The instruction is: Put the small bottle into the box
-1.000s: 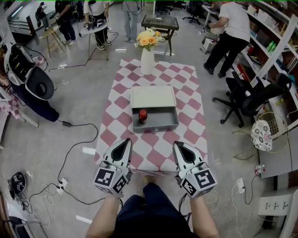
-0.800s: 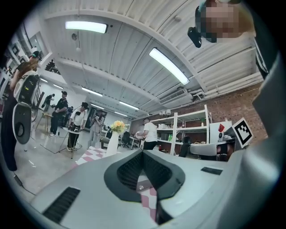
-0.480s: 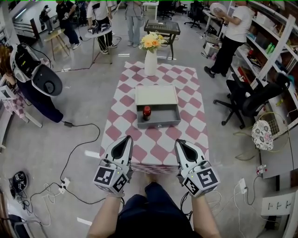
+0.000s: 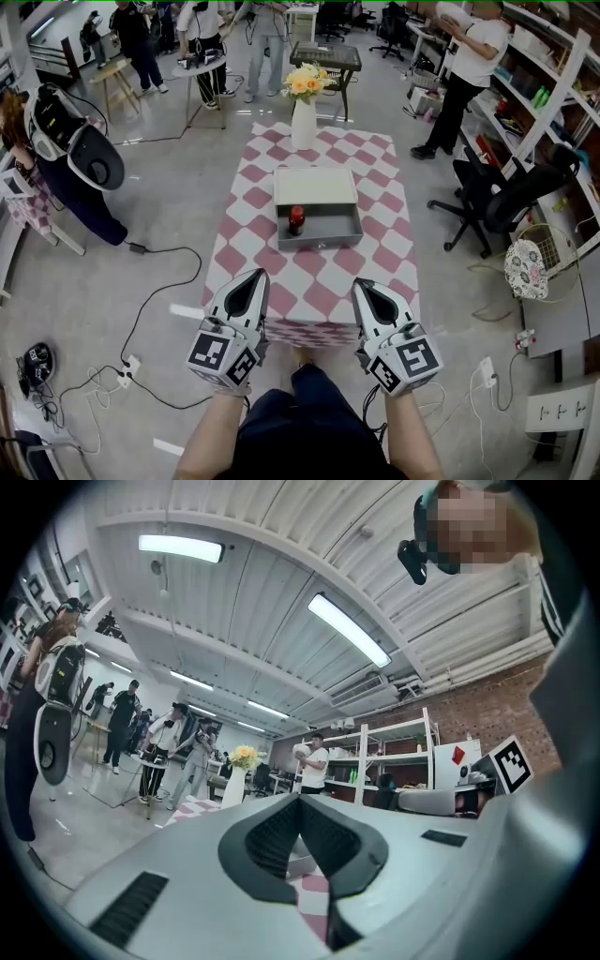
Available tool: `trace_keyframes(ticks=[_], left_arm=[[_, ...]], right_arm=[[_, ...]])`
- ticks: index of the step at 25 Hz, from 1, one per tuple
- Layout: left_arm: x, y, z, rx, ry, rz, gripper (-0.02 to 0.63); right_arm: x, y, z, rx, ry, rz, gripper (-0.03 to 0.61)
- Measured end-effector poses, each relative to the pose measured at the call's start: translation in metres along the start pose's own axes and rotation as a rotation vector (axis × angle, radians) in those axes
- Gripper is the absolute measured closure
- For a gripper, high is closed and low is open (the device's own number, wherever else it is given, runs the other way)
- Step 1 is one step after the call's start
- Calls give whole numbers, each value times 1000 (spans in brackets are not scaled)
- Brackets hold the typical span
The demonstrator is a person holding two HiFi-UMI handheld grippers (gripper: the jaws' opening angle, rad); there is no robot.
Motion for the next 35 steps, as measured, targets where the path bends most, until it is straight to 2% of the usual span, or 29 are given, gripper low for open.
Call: trace_keyframes(ticks=[35], left_arm=[[2,-20,-8,-4,-8,-6,603]], right_arm=[[3,-18,16,-10,-4,-12,575]])
Point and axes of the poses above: the fingertips, and each gripper's own axes: y forward along the fingers, z to its left, x out of its top, the point moved 7 cm from there along -y, backward along the fingers, and after that the axes turned 13 degrees about -z, right-handed, at the moved point
